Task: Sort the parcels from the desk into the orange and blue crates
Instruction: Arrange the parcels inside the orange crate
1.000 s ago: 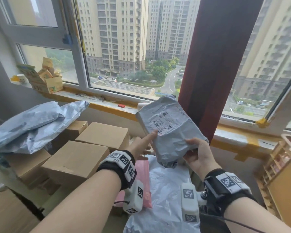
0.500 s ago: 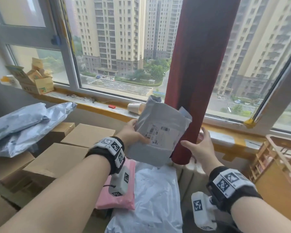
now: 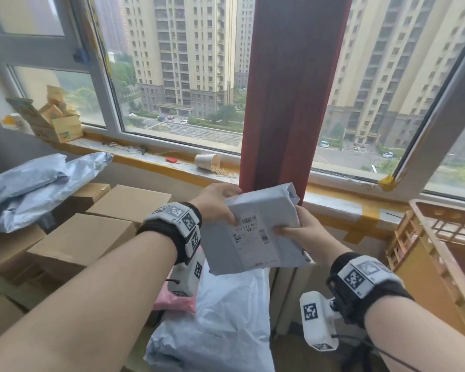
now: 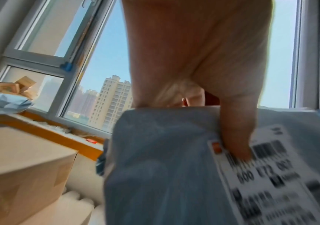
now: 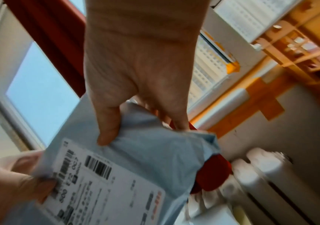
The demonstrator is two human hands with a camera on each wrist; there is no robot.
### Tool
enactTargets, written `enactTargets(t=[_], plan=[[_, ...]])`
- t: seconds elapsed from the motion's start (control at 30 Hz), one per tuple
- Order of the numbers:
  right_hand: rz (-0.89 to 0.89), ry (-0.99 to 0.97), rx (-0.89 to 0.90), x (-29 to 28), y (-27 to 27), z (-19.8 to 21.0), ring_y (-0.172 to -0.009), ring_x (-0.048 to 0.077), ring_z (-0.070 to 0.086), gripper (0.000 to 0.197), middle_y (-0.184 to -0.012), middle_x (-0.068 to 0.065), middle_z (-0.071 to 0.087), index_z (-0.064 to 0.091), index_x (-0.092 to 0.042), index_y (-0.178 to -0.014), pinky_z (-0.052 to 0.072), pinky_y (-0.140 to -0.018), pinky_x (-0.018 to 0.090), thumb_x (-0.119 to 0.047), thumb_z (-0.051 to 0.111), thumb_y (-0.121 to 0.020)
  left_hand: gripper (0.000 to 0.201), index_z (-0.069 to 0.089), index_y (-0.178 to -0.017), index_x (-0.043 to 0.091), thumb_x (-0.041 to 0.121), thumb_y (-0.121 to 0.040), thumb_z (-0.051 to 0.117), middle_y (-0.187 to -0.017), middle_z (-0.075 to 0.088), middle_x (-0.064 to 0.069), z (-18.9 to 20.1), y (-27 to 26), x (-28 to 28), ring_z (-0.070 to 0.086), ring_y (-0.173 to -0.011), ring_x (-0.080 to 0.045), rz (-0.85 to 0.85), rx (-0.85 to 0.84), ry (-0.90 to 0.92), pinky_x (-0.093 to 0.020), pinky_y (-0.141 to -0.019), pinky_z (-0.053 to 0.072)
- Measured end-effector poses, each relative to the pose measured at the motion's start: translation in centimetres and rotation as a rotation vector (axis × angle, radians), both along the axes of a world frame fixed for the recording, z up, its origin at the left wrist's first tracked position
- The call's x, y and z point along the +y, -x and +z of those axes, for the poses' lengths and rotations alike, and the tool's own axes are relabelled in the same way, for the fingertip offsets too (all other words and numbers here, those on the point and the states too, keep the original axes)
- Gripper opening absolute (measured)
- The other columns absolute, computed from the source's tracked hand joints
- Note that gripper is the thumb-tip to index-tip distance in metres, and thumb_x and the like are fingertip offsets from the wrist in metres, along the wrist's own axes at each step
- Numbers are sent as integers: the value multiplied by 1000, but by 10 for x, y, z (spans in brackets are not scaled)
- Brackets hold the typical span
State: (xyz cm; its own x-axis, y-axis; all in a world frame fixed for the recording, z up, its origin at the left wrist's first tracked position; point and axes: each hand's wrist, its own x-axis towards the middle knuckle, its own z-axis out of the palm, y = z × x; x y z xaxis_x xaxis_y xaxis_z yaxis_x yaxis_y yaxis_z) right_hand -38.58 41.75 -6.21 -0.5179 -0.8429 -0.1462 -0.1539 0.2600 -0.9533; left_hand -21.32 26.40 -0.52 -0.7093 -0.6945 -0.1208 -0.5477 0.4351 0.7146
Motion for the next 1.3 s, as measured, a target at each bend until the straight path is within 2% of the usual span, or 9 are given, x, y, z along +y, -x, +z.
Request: enactTargets(t=[0.1,0.2,0.27,0.33,0.47,0.6,0.77,0.97,1.3], plan=[[-75,41,-144,8,3,-7,-107,28,66,41,-115,8,68,53,-16,-124,53,-91,54,-21,72,-88,99,31,-147,30,28,-66,88,-143,41,0,-15,-8,5,47,-122,-19,206,204,15,-32,-91,47],[-161,94,-310,12,9,-7,-106,32,67,36,-115,12,70,58,-11,-123,53,-91,57,-29,67,-93,102,18,-153,24,37,-74,81,-149,38,-8,-29,-15,6,47,-125,-23,330,361,-291,-30,-85,43],[-199,101,-372,13,12,-4,-104,35,68,34,-114,14,71,59,-9,-123,53,-92,60,-28,64,-95,95,23,-151,21,45,-76,76,-142,47,-9,-38,-14,4,55,-119,-26,345,396,-474,-36,-85,49],[-217,104,-405,15,13,-2,-103,37,68,33,-114,17,70,58,-7,-123,53,-90,61,-26,62,-97,81,40,-141,15,49,-76,74,-124,62,-7,-41,-11,7,65,-105,-24,317,440,-572,-40,-81,56],[-239,120,-431,18,13,-2,-100,36,69,31,-113,17,70,58,-6,-124,54,-87,58,-25,58,-99,66,53,-126,13,46,-74,77,-109,71,-6,-45,-3,14,70,-96,-27,335,471,-552,-48,-89,55],[-247,120,-430,25,17,-3,-101,36,69,32,-114,15,70,57,-9,-124,54,-87,59,-27,59,-99,57,50,-127,10,37,-82,73,-111,67,-7,-46,4,20,68,-97,-24,337,465,-514,-42,-87,56],[-256,125,-423,35,21,-5,-100,34,68,30,-113,15,70,58,-9,-124,56,-87,55,-25,58,-99,62,47,-132,10,38,-83,73,-115,66,-7,-54,9,26,67,-99,-25,321,457,-521,-44,-89,55],[-331,99,-404,54,22,-11,-104,35,68,32,-115,14,70,58,-9,-122,53,-92,59,-29,62,-97,62,50,-128,14,44,-79,74,-115,66,-5,-68,19,33,67,-101,-26,274,419,-512,-48,-93,53],[-453,99,-353,84,18,-6,-103,34,68,36,-114,11,70,57,-12,-124,56,-89,57,-33,63,-96,56,53,-123,11,41,-80,74,-113,68,-8,-70,39,38,68,-100,-27,136,419,-573,-48,-92,54]])
